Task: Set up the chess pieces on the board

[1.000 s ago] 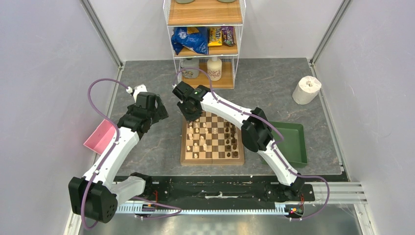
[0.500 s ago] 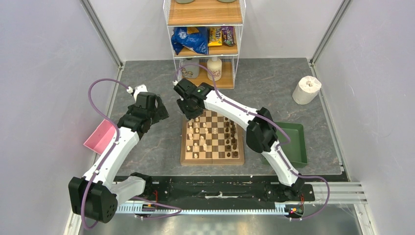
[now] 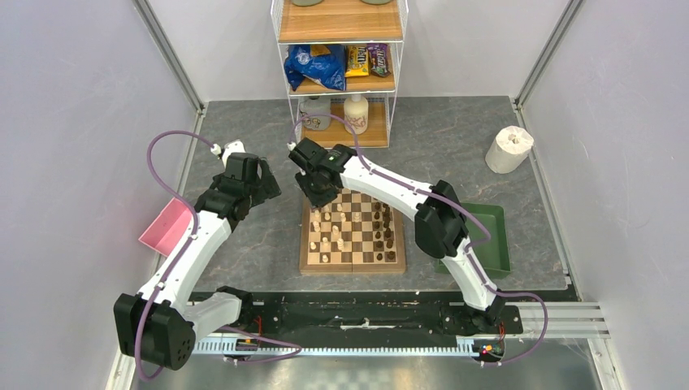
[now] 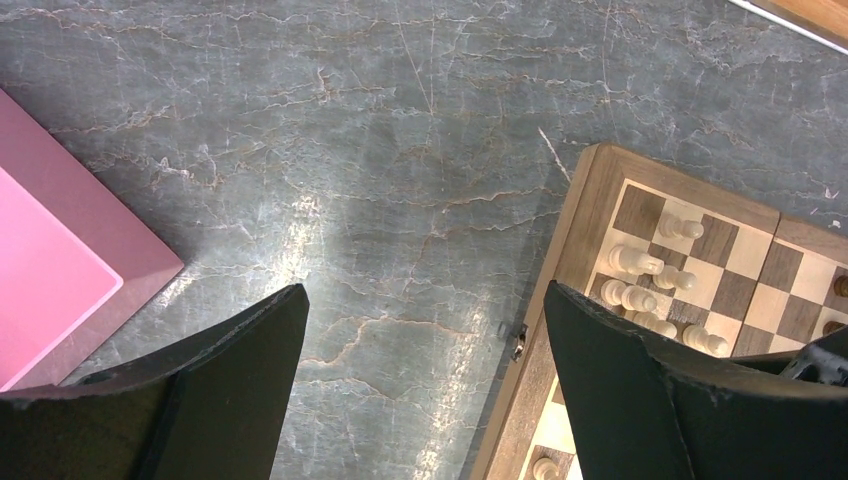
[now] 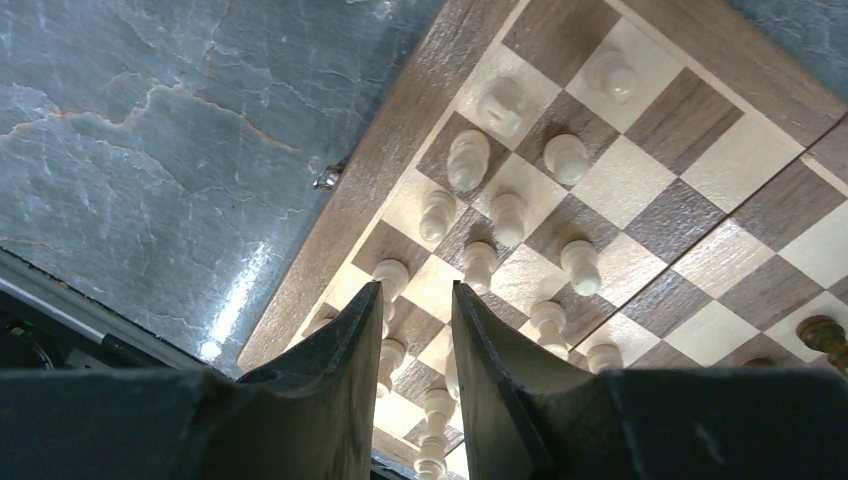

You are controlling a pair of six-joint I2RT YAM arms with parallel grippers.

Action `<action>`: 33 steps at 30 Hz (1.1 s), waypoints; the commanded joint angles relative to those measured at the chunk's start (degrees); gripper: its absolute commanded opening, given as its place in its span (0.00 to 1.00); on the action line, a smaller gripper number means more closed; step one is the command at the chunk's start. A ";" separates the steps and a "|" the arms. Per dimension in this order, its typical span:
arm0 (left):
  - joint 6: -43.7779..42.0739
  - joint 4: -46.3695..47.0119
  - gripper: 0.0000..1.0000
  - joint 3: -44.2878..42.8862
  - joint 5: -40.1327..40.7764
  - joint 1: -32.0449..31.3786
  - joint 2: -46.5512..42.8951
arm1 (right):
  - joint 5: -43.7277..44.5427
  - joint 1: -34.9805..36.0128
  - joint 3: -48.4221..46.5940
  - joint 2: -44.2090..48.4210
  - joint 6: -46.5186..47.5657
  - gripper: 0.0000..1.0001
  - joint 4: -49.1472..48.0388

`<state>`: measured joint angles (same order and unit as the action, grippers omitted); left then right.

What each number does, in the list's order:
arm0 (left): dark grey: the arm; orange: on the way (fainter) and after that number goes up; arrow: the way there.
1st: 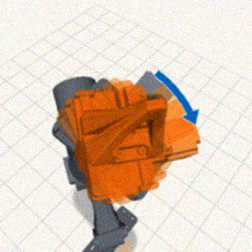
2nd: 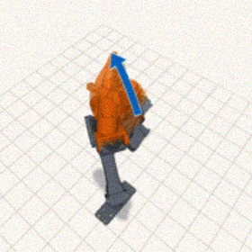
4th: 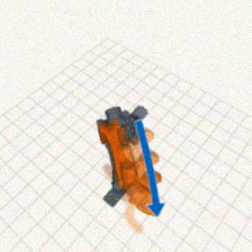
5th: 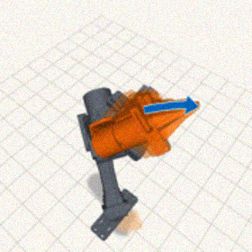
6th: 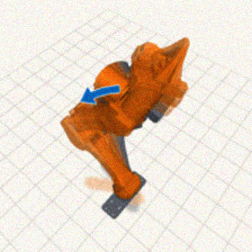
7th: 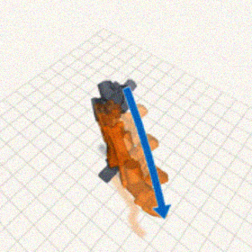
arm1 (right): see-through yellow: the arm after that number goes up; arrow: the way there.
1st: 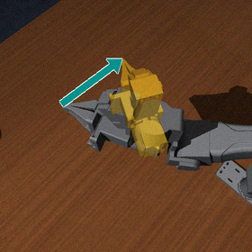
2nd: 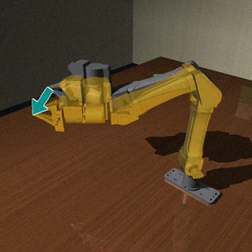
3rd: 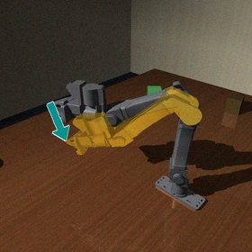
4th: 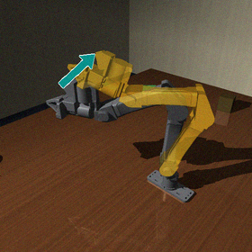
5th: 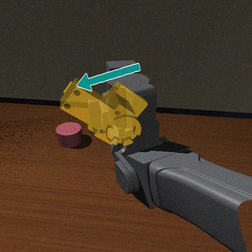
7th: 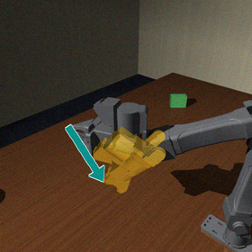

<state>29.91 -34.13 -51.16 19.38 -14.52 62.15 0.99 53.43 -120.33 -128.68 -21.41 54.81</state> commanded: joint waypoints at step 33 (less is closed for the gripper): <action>0.15 1.37 0.95 -0.13 0.40 0.55 -0.17 | 3.32 0.71 -4.21 -6.49 -0.68 0.35 -1.02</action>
<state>29.91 -34.13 -51.16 19.38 -14.28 62.15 3.03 54.15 -122.19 -135.00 -22.04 54.08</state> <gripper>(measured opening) 0.952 0.377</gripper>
